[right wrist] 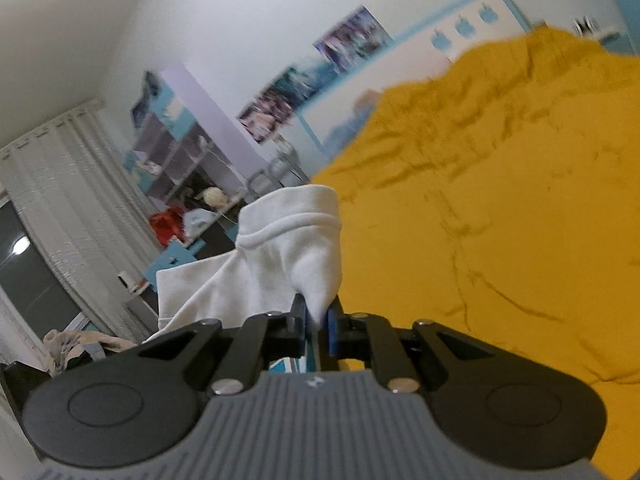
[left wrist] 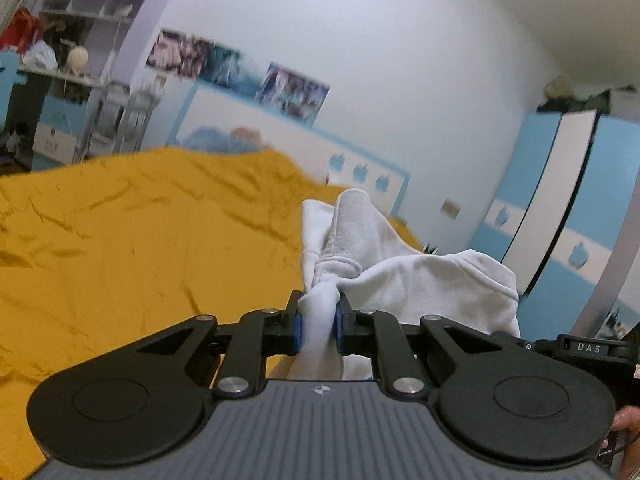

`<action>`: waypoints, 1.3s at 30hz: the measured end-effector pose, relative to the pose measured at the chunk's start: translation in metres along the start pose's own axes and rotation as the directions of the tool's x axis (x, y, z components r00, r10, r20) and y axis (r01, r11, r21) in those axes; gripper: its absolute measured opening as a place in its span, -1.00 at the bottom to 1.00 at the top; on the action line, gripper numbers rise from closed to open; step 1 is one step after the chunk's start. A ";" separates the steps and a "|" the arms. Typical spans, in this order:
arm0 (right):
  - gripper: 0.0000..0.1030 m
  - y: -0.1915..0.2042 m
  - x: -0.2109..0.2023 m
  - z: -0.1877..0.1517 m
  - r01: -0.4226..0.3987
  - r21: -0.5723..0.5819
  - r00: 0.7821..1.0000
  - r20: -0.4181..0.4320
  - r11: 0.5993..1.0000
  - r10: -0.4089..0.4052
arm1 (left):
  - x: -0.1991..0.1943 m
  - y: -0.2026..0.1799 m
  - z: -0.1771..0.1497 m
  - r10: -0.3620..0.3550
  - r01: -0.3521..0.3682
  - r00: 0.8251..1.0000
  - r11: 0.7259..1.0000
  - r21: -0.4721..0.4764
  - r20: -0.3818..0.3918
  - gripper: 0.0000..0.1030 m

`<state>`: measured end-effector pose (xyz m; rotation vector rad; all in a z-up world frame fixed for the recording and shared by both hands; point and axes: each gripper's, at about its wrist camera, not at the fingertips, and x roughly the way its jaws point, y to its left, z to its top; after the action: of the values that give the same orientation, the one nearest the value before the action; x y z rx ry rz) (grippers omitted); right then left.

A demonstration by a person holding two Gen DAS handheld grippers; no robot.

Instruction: Fold small clothes

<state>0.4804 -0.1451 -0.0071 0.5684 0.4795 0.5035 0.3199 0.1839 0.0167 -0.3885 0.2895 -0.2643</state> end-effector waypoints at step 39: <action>-0.90 -0.078 -0.109 -0.044 0.270 0.039 0.934 -0.251 0.962 -0.253 | 0.094 0.008 -0.096 -0.069 0.019 0.881 0.994 -0.112 -0.469 -0.71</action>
<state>0.3963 -0.2471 -0.0559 0.5044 0.7999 0.3015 0.3772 0.1299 -0.0929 -0.4318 0.7802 -0.3899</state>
